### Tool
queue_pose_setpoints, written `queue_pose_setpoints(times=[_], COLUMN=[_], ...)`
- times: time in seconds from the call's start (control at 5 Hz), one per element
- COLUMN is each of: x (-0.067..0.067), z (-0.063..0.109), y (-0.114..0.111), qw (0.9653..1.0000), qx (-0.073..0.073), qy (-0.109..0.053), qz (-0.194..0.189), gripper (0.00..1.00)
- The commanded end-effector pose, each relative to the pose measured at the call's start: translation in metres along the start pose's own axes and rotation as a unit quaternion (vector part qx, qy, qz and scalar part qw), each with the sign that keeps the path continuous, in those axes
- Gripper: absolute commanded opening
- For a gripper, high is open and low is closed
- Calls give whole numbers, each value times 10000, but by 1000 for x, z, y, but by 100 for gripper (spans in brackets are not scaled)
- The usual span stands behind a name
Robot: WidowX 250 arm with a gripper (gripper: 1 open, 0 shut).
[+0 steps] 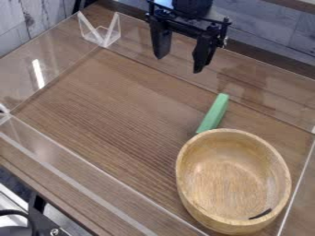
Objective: Put green stick into wooden bowl
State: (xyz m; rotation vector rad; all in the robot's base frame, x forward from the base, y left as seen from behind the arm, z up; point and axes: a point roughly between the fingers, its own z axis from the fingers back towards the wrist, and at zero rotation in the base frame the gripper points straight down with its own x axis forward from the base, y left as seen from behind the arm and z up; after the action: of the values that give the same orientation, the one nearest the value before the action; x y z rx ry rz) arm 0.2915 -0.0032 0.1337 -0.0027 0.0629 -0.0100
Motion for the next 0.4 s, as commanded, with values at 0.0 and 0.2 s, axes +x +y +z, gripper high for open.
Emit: queue_pose_setpoints(times=[0.0,0.2], x=[-5,-14], z=[-23,-49], y=[0,-8], qw=[9996,9979], qx=[-18,-106], qy=[270,474], qz=[-90,-422], gripper=[100,100])
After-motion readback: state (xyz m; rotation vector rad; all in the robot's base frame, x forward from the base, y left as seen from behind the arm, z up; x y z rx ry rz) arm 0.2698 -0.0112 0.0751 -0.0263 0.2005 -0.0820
